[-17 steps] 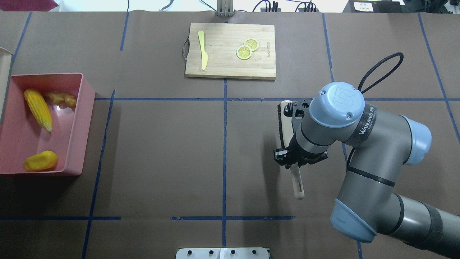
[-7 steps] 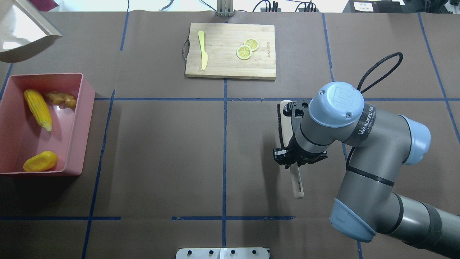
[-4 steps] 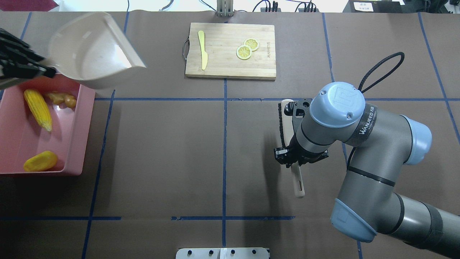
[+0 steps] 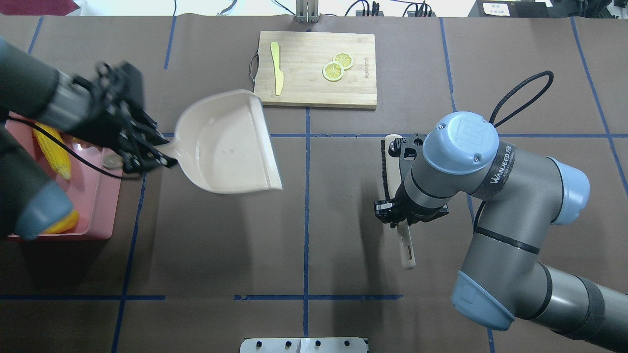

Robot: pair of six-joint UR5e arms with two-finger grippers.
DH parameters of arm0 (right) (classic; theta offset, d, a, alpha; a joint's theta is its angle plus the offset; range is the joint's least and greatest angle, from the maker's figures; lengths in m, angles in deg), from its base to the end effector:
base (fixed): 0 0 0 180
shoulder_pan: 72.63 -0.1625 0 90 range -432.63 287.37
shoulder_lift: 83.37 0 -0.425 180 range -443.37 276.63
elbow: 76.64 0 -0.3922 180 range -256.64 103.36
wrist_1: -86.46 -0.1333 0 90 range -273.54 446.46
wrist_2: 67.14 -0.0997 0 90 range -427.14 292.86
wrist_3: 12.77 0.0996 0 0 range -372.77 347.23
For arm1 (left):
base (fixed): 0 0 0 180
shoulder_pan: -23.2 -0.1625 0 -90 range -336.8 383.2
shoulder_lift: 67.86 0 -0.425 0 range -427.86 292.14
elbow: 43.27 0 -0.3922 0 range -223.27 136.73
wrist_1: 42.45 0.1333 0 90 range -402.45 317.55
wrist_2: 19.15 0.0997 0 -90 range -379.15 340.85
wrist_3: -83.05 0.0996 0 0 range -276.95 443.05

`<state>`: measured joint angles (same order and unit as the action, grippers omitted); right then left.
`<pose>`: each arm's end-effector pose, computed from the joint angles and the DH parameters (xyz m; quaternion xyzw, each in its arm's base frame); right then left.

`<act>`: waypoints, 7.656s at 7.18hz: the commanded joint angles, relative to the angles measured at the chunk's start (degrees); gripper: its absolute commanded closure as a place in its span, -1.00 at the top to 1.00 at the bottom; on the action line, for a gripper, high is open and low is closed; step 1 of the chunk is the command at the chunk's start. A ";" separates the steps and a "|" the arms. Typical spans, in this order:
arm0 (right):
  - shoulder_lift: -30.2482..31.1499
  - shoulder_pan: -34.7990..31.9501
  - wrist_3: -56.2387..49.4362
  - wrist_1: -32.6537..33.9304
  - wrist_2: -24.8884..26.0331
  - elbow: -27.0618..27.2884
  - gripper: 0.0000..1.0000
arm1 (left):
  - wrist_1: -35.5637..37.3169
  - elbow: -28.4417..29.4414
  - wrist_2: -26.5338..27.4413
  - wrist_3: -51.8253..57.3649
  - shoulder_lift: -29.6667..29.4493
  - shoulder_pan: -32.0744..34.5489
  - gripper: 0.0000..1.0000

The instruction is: Sweep and dump trash into bin

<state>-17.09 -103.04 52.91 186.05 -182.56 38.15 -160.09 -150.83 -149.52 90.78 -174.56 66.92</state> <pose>-0.4413 -0.3640 0.2652 -0.0349 -0.3840 -0.0243 0.9224 0.3573 -0.4369 0.2966 0.3580 0.4387 0.5236 0.6366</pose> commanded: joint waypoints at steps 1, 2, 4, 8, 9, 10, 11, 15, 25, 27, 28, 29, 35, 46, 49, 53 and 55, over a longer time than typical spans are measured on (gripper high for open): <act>-0.01 0.00 0.06 0.00 -0.06 -0.09 -1.00 | -0.13 4.00 4.85 2.98 -2.35 -7.57 -0.97; -0.10 0.00 0.06 0.00 -0.06 -0.01 -1.00 | -0.22 5.76 6.25 3.16 -4.19 -9.60 -0.95; -0.10 -0.09 0.58 -0.09 -0.15 0.17 -1.00 | -2.58 8.76 7.58 8.75 -5.00 -10.33 -0.85; -0.19 0.00 0.67 -0.09 -0.15 0.17 -1.00 | -2.68 7.98 7.67 9.49 -4.83 -9.80 0.99; -0.19 0.00 0.67 -0.09 -0.15 0.17 -1.00 | -2.68 7.72 7.67 9.14 -4.65 -8.84 1.00; -0.19 0.00 0.58 -0.09 -0.24 0.17 -1.00 | -2.68 7.11 7.58 8.96 -4.57 -7.18 1.00; -0.19 0.00 0.58 -0.09 -0.24 0.17 -1.00 | -2.07 5.36 6.97 8.70 -4.30 -4.38 1.00; 2.43 -2.27 -1.17 -0.01 -1.11 2.70 -1.00 | -0.50 3.84 4.53 5.01 1.49 7.73 1.00; 20.35 -24.40 -34.97 0.08 -10.41 3.60 -1.00 | 44.78 11.41 -5.07 4.65 10.80 51.07 1.00; 24.24 -30.65 -44.56 0.08 -12.45 1.33 -1.00 | 40.24 10.62 -4.99 5.97 21.13 54.18 1.00; 24.42 -31.72 -46.51 0.08 -12.45 -0.17 -1.00 | 37.25 10.62 -4.38 5.54 23.10 54.27 1.00; 26.07 -32.77 -48.88 0.08 -12.45 -0.53 -1.00 | 36.78 10.36 -1.15 5.62 25.12 54.10 1.00; 42.24 -34.10 -50.40 -14.29 -12.80 -1.04 -1.00 | 35.99 3.77 2.13 -5.45 23.82 47.59 1.00; 42.61 -26.89 -27.54 -43.69 -15.88 -15.56 1.00 | 36.69 1.74 -0.85 -5.10 24.35 47.51 1.00; 42.88 -31.53 -33.82 -42.90 -16.75 -12.92 1.00 | 35.99 1.74 -0.85 -5.01 24.35 47.51 1.00; 31.76 -58.14 -72.38 -5.46 -19.66 -11.87 0.99 | 35.90 1.83 -0.85 -4.93 24.00 47.51 1.00; 28.46 -59.76 -72.37 -1.15 -17.20 -11.69 0.99 | 35.90 1.74 -0.85 -4.93 24.00 47.51 1.00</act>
<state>12.98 -161.37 -18.28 181.90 -200.54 26.44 -124.19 -149.03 -150.37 85.86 -150.56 114.43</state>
